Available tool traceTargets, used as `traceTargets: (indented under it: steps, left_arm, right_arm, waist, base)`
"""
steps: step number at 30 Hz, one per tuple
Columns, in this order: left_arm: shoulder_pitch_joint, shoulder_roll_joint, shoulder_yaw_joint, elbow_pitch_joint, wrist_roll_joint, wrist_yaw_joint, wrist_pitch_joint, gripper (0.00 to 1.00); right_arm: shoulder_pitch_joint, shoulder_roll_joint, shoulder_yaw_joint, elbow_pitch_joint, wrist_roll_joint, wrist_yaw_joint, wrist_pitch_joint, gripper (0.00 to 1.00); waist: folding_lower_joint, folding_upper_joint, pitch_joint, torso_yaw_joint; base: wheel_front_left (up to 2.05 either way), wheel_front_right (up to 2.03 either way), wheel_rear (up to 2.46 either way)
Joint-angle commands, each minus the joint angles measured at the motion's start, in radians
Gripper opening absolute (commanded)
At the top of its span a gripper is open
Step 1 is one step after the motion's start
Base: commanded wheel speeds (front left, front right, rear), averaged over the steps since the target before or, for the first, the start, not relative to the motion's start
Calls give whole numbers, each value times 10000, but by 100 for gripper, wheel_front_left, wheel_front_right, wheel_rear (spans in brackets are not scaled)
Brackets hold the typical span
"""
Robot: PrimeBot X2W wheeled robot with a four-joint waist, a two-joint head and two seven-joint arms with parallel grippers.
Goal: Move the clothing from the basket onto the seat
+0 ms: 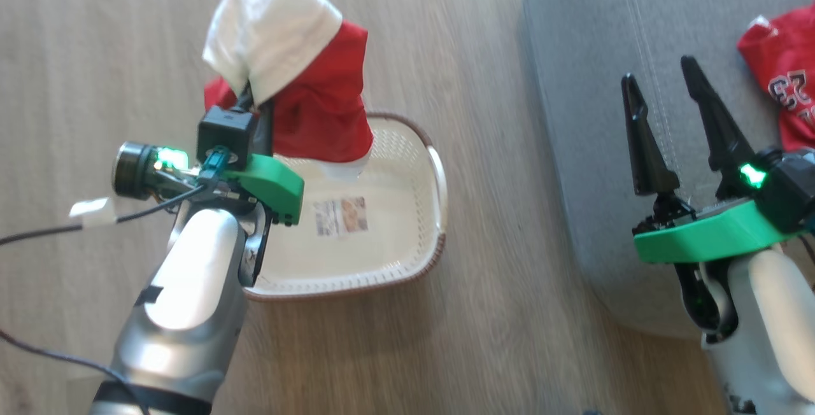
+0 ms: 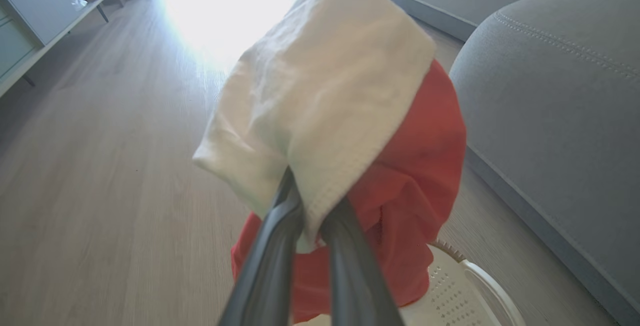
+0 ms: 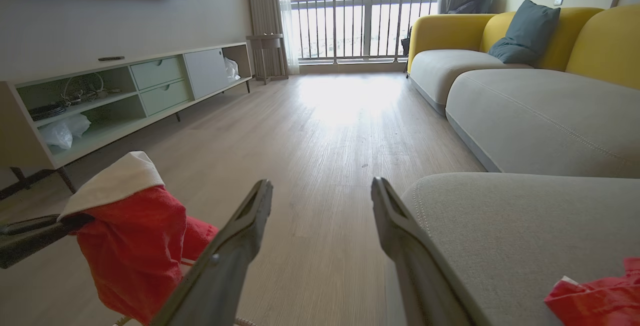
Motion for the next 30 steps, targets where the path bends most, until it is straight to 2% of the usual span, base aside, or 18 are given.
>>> traceTargets:
  steps: [1, 7, 15, 22, 30]
  left_arm:
    - [14, 146, 416, -639, 123, 69, -138, 0]
    - [488, 5, 1042, -2754, 219, -35, -138, 0]
    - [643, -268, 1596, -4951, 152, -425, -139, 0]
    - [743, -369, 748, -6110, 130, -1034, -139, 0]
    - [1213, -382, -729, -6423, -442, -969, -139, 0]
  right_arm:
    - [207, -192, 132, -237, 54, -2, 8, 100]
    - [554, -221, 167, -120, 51, -2, 8, 100]
    - [1007, -258, 321, 28, 15, -2, 8, 100]
    - [1395, -278, 266, 68, 18, -2, 8, 100]
    - [1575, -230, 155, 4, -1, -2, 8, 100]
  waist:
    - [1, -1, -585, 413]
    - [1, -1, -1338, 748]
    - [1, -1, -2145, 1040]
    - [1, -1, -2633, 1173]
    - [1, -1, -2776, 1222]
  base:
    - [0, 0, 0]
    - [0, 0, 0]
    - [0, 0, 0]
    - [0, 0, 0]
    - [0, 0, 0]
